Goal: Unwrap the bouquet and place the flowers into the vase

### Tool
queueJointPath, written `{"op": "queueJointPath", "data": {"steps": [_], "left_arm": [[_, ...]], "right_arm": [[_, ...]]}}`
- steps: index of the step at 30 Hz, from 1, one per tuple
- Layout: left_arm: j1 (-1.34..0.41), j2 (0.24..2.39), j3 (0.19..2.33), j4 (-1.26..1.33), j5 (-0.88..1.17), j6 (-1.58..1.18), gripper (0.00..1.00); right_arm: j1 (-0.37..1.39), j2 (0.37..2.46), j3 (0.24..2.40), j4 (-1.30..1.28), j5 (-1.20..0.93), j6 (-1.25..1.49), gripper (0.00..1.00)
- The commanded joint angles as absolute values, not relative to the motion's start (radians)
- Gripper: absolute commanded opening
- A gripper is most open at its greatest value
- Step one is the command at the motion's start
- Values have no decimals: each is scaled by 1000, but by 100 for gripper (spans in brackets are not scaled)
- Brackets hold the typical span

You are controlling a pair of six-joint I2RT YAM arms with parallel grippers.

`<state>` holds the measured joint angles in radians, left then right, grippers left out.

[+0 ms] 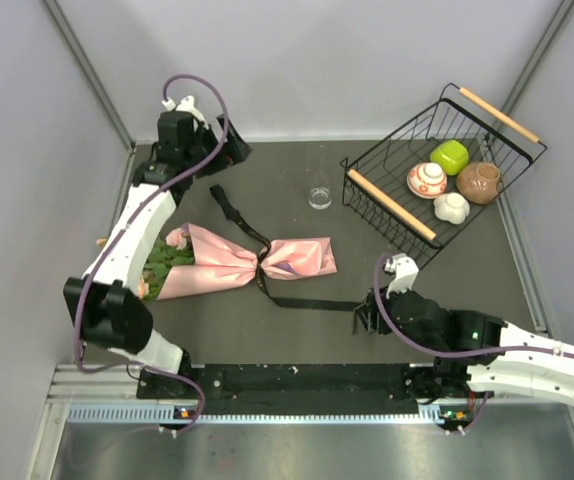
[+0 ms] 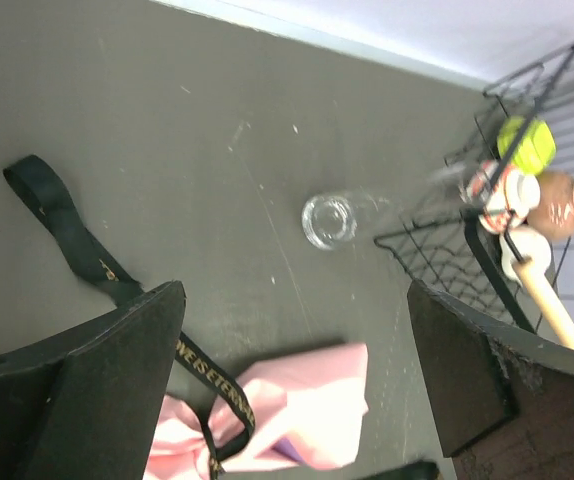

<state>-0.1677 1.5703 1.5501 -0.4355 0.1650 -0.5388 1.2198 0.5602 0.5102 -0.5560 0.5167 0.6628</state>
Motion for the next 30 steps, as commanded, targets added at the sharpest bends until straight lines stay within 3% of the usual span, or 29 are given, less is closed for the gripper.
{"op": "queueJointPath", "data": {"steps": [1,3,6,7,11,14,15,18,23,30], "left_arm": [[-224,1436,1450,-413,81,-466,99],[-245,1390,1405,-413,78,-471,99],[-268,1317,1271,-329,167,-511,87],[-276,1301,1191,-304,211,-518,78],[-314,1206,1008,-268,206,-534,59],[-321,1129,862,-256,167,-540,49],[-321,1102,830,-258,149,-537,47],[-321,1059,752,-299,78,-537,36],[-316,1034,687,-299,46,-572,30],[-298,1081,621,-236,26,-615,15]], "right_arm": [[1210,620,515,-514,460,649,69],[1180,679,526,-514,448,646,75],[1129,789,575,-468,408,600,84],[1118,829,593,-450,384,582,85],[1103,1043,727,-318,348,462,84],[1065,1273,872,-215,246,414,72],[1034,1325,953,-195,207,425,61],[1020,1511,1087,-97,69,443,41],[1006,1748,1236,-21,23,475,41],[997,1873,1338,-28,26,459,33]]}}
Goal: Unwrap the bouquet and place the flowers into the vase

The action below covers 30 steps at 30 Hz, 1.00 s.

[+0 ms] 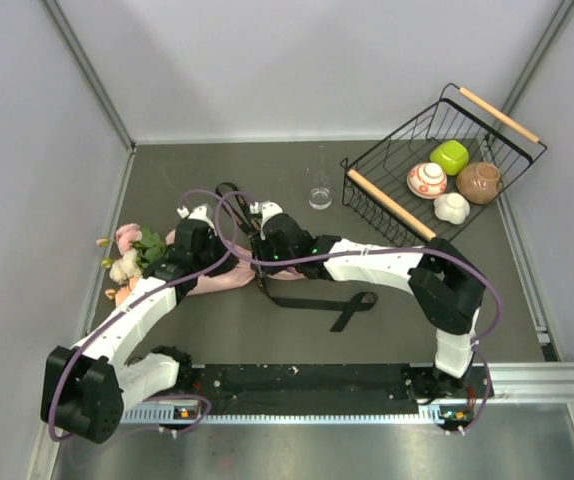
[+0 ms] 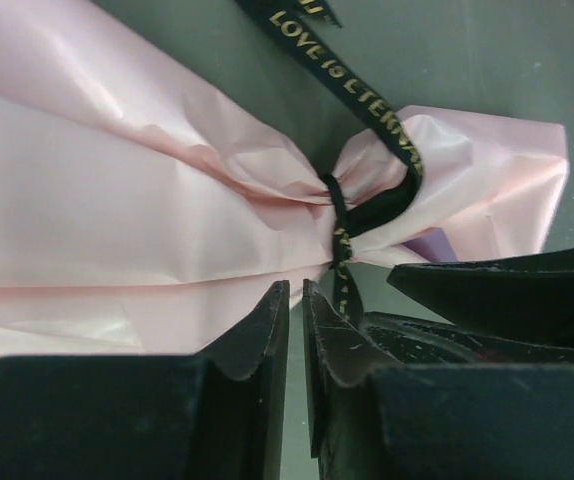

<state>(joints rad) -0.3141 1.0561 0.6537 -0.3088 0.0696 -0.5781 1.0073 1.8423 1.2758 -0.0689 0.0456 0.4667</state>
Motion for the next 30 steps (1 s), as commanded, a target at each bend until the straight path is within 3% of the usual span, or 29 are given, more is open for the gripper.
{"op": "queueJointPath", "data": {"steps": [1,7,16,30], "left_arm": [[-292,1089,614,-227,28,-620,14],[-270,1143,583,-184,35,-644,14],[-262,1117,537,-178,17,-663,14],[-262,1134,495,-160,43,-673,13]], "right_arm": [[997,1878,1335,-31,47,456,33],[997,1904,1327,-57,110,417,32],[997,1944,1342,-55,114,388,22],[1000,1997,1322,-8,104,370,25]]}}
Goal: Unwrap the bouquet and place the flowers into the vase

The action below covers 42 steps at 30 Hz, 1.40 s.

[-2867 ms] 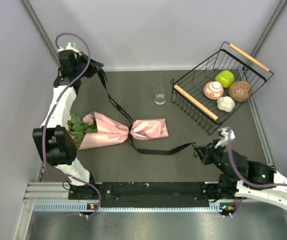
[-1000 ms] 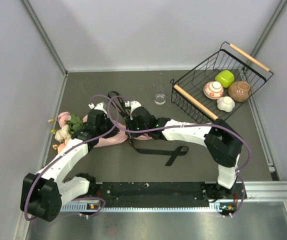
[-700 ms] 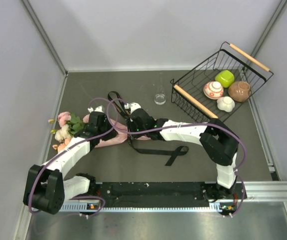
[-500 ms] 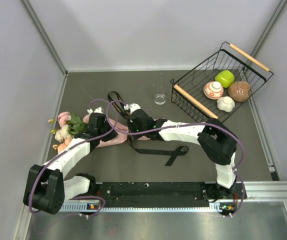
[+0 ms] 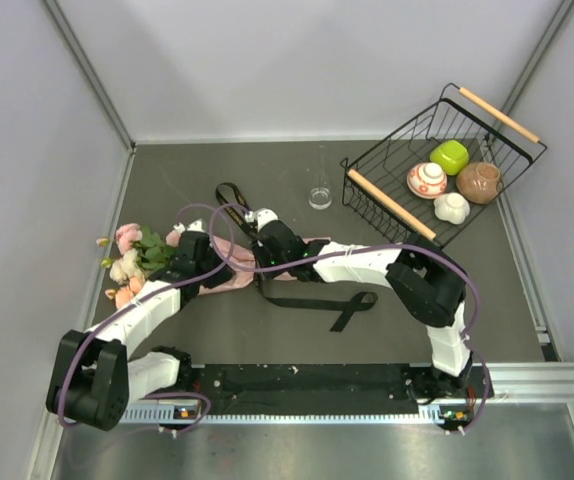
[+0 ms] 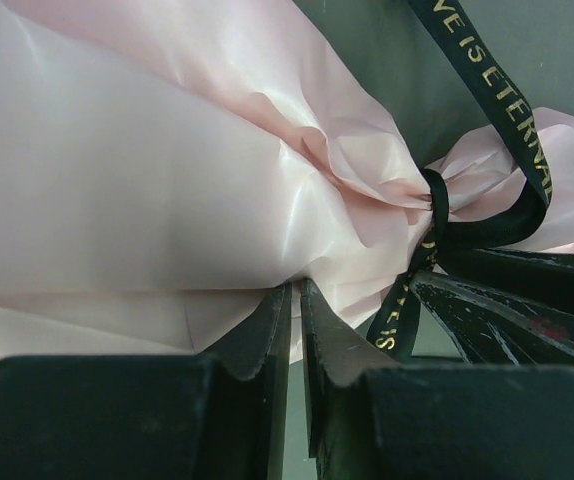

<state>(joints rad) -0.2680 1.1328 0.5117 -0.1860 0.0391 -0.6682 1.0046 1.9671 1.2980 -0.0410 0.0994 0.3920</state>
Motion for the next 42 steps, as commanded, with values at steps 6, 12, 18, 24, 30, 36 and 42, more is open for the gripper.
{"op": "queueJointPath", "data": {"steps": [6,12,18,24,30,36,42], "left_arm": [[-262,1132,486,-161,52,-675,13],[-262,1114,479,-175,22,-687,13],[-258,1121,479,-176,-21,-692,12],[-256,1123,480,-176,-22,-687,11],[-256,1030,462,-146,185,-634,18],[-256,821,436,-178,330,-620,40],[-256,865,443,-58,338,-693,43]], "right_arm": [[1003,2006,1322,-8,112,364,13],[1003,1921,1252,24,146,373,0],[1002,1862,1163,64,144,420,0],[985,1823,1098,133,94,471,0],[917,1822,1057,242,-76,526,0],[910,1835,1061,264,-190,520,0],[910,1819,1083,157,-146,514,8]]}}
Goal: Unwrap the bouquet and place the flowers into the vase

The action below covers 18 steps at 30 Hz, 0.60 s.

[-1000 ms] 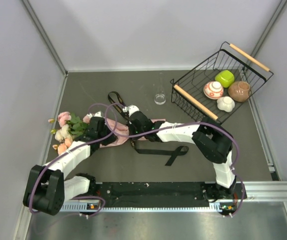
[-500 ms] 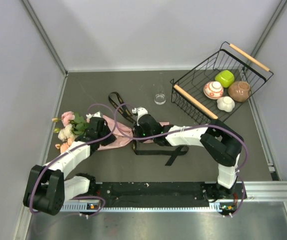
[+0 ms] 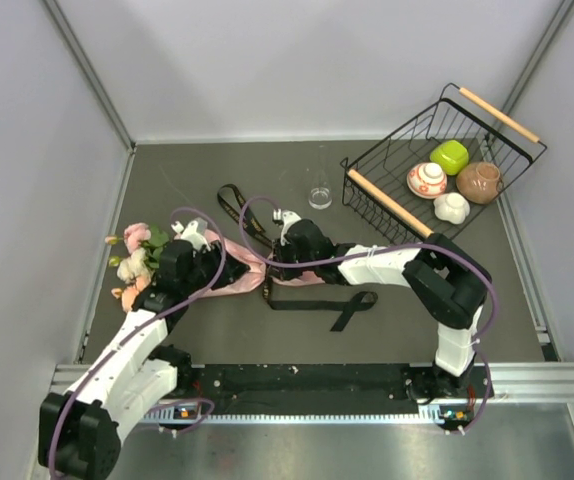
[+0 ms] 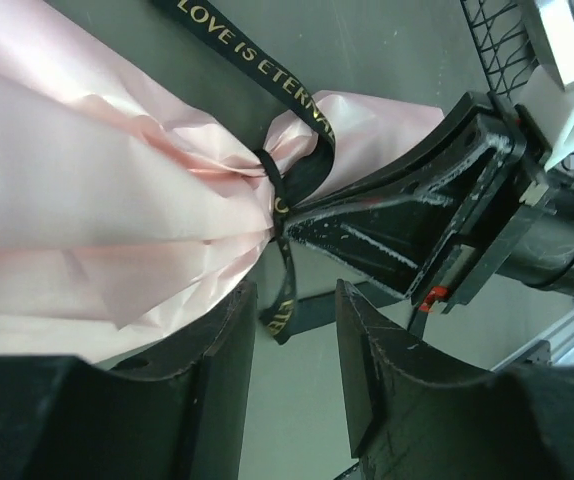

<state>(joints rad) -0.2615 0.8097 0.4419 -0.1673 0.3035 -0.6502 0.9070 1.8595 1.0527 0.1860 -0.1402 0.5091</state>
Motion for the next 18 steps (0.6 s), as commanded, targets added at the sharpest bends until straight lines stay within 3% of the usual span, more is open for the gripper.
{"op": "queueJointPath", "data": {"steps": [1,3,8,18], "left_arm": [[-256,888,455,-43,342,-701,42],[-256,965,474,-25,344,-707,40],[-255,1123,488,-12,279,-704,34],[-249,1131,382,38,245,-716,34]], "right_arm": [[910,1816,1083,150,-138,514,16],[908,1799,1089,130,-127,512,23],[910,1787,1152,66,-107,503,24],[910,1874,1281,6,-112,512,22]]}}
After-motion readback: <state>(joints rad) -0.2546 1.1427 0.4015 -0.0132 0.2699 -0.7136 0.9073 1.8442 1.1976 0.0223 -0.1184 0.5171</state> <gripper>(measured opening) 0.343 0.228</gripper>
